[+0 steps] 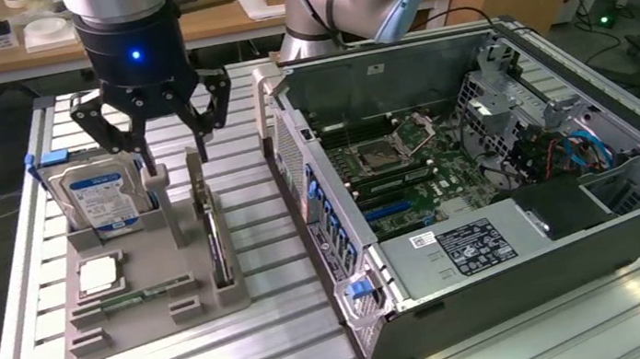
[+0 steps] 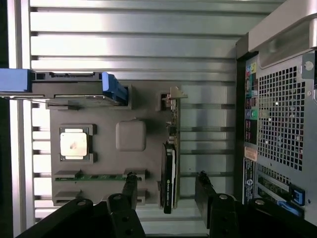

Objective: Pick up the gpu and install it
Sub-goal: 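Pick up the gpu and move the gpu toward the slot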

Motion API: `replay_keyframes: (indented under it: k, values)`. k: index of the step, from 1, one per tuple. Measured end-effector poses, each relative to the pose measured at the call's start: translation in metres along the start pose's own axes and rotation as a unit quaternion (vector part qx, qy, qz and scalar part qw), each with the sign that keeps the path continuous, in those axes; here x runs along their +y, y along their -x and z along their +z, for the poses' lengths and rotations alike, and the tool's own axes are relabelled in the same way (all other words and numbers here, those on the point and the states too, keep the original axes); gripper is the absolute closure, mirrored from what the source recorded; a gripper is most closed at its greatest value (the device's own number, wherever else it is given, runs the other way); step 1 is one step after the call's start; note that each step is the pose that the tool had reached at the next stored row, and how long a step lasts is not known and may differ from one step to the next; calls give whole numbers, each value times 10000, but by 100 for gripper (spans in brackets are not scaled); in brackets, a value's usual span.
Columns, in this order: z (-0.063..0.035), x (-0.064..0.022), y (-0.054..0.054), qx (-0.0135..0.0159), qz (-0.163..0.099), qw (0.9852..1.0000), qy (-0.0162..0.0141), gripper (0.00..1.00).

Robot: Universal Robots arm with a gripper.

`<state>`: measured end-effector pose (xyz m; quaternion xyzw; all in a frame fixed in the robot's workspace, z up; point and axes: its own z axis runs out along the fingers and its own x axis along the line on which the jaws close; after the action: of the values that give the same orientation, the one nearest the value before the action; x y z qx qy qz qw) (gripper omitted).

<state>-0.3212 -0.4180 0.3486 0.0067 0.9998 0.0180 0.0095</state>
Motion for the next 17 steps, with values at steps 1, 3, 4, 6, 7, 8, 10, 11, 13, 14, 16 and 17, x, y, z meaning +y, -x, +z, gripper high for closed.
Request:
replay_keyframes:
  k: [1, 3, 4, 6, 7, 8, 10, 11, 13, 14, 16, 17]
  values:
    - [8, -4, 2, 1, -1, 10000, 0, 41]
    - [21, -7, 2, 1, 0, 10000, -2, 41]
    - [26, -12, 3, 2, -1, 10000, -3, 41]
    - [38, -43, 3, 2, 0, 10000, -4, 40]
    - [49, -52, 4, 2, 1, 10000, -4, 40]
    - [62, -57, 5, 4, 0, 10000, -4, 35]
    - [86, -63, 7, 7, 0, 10000, -6, 28]
    - [101, -65, 7, 8, 1, 10000, -6, 28]
    - [137, -67, 17, 11, 1, 10000, -6, 28]
    - [157, -67, 21, 12, 1, 10000, -6, 28]
    - [193, -68, 27, 12, 2, 10000, -6, 28]
    - [211, -69, 30, 12, 2, 10000, -6, 28]
